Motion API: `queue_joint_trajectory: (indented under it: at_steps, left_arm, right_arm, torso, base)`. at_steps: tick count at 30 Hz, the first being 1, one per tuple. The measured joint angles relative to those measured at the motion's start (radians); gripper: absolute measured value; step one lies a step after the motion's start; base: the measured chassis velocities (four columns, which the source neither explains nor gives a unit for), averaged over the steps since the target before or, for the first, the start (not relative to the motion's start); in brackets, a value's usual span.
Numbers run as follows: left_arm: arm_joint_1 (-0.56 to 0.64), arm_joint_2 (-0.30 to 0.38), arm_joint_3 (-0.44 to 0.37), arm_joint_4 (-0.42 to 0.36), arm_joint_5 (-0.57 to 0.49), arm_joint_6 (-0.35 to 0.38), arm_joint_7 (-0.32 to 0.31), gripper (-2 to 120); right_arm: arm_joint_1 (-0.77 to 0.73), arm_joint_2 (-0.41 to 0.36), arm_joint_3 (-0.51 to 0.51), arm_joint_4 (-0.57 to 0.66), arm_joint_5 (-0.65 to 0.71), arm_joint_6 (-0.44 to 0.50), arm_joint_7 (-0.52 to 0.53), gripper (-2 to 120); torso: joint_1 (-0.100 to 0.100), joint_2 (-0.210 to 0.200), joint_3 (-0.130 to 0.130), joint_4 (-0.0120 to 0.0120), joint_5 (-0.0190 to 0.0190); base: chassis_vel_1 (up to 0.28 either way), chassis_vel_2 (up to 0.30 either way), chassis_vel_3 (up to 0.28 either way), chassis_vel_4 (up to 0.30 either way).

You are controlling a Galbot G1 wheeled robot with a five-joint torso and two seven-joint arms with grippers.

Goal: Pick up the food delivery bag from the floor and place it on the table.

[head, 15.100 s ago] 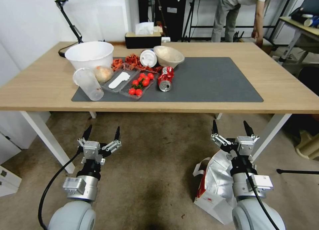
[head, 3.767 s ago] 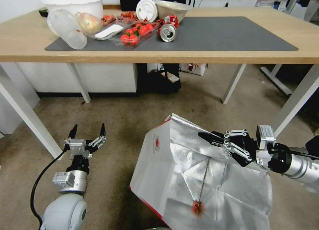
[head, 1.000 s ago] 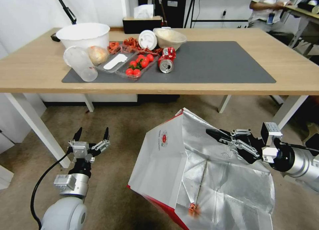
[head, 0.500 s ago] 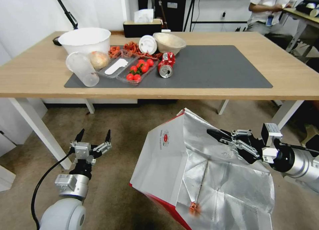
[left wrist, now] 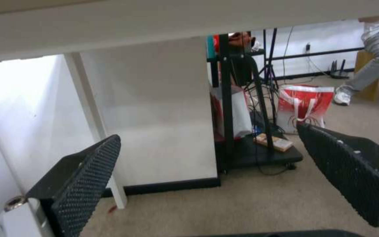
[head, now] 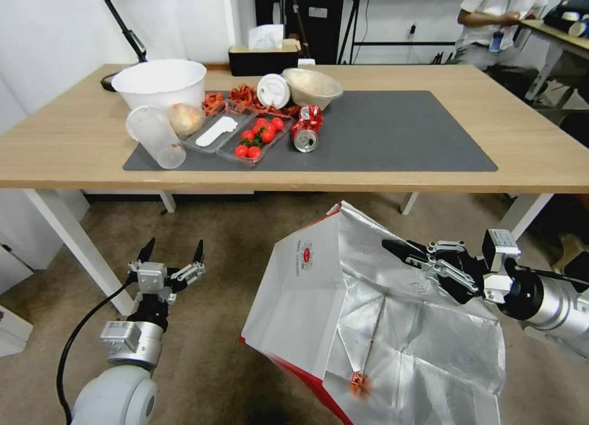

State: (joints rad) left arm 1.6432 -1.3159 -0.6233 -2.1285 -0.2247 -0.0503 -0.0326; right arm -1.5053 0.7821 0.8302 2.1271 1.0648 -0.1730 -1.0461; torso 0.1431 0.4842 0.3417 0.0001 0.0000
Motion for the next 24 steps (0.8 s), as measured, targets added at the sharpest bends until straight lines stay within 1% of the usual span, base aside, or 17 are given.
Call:
queue_joint_trajectory:
  at_steps: [1, 2, 5, 24]
  left_arm:
    - [0.003, 0.0, -0.002, -0.004, 0.001, 0.002, 0.0, 100]
    - [0.003, 0.0, -0.002, -0.004, 0.001, 0.002, 0.0, 100]
    - [0.007, 0.002, -0.004, -0.008, 0.003, 0.007, 0.0, 100]
    - [0.009, 0.005, -0.006, -0.011, 0.01, 0.016, -0.006, 100]
  right_arm:
    - [0.0, 0.001, 0.0, -0.002, -0.002, 0.001, -0.003, 0]
    - [0.0, 0.001, 0.0, -0.002, -0.002, 0.001, -0.003, 0]
    - [-0.001, 0.008, 0.0, -0.003, -0.009, 0.003, -0.006, 0]
    - [-0.004, 0.017, 0.001, -0.008, -0.026, 0.009, -0.012, 0]
  torso:
    - [0.004, 0.01, 0.006, 0.0, 0.0]
    - [0.004, 0.01, 0.006, 0.0, 0.0]
    - [0.01, 0.026, 0.017, 0.0, 0.0]
    - [0.038, 0.098, 0.061, 0.0, 0.0001]
  base:
    - [0.0, 0.0, 0.0, 0.0]
    - [0.0, 0.0, 0.0, 0.0]
    - [0.0, 0.0, 0.0, 0.0]
    - [0.0, 0.0, 0.0, 0.0]
